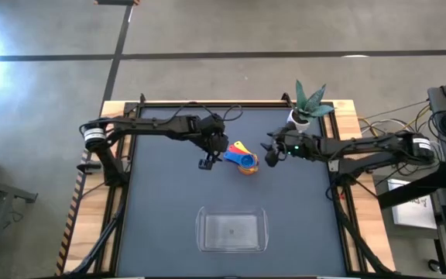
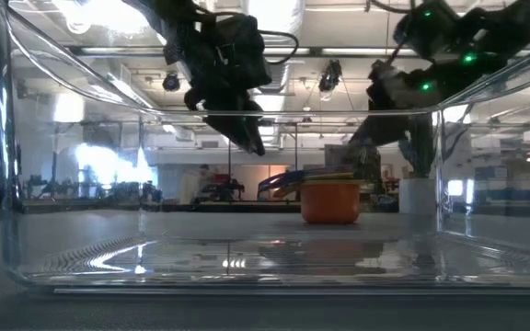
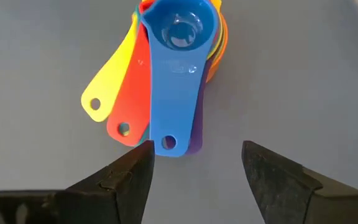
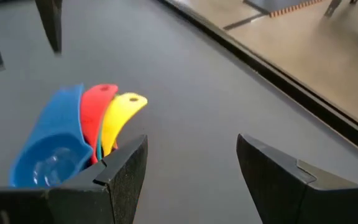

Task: Nest measuring cups in basket
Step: Adjust the stacked measuring cups on the table

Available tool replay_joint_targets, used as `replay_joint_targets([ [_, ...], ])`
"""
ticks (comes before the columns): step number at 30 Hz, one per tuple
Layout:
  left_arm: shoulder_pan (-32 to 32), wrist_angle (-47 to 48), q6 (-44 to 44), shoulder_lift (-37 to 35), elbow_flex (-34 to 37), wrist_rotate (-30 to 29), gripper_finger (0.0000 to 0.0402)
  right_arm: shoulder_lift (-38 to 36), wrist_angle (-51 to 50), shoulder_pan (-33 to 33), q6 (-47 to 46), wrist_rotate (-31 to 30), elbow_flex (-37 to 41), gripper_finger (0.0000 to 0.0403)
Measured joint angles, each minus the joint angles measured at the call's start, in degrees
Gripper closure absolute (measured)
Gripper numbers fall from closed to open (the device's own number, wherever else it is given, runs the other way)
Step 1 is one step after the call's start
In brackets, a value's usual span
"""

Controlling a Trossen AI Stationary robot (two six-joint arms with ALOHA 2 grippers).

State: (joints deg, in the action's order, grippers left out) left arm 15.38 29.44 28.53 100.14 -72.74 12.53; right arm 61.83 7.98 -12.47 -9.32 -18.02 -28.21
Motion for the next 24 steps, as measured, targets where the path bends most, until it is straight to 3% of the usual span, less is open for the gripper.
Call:
replay_joint_targets([
  [5,0.0,4.0,0.2,0.9,-3.0,0.0,0.0163,5.0,-1.8,0.0,0.9,0.0,-4.3,0.0165],
  [14,-0.1,4.0,0.6,0.0,-0.8,0.2,0.0170,12.6,-1.9,-1.0,1.1,0.0,-8.6,0.0165],
  [24,-0.9,3.6,-2.0,-1.1,2.4,0.6,0.0170,15.0,-1.8,-2.5,1.0,0.5,-8.9,0.0165],
])
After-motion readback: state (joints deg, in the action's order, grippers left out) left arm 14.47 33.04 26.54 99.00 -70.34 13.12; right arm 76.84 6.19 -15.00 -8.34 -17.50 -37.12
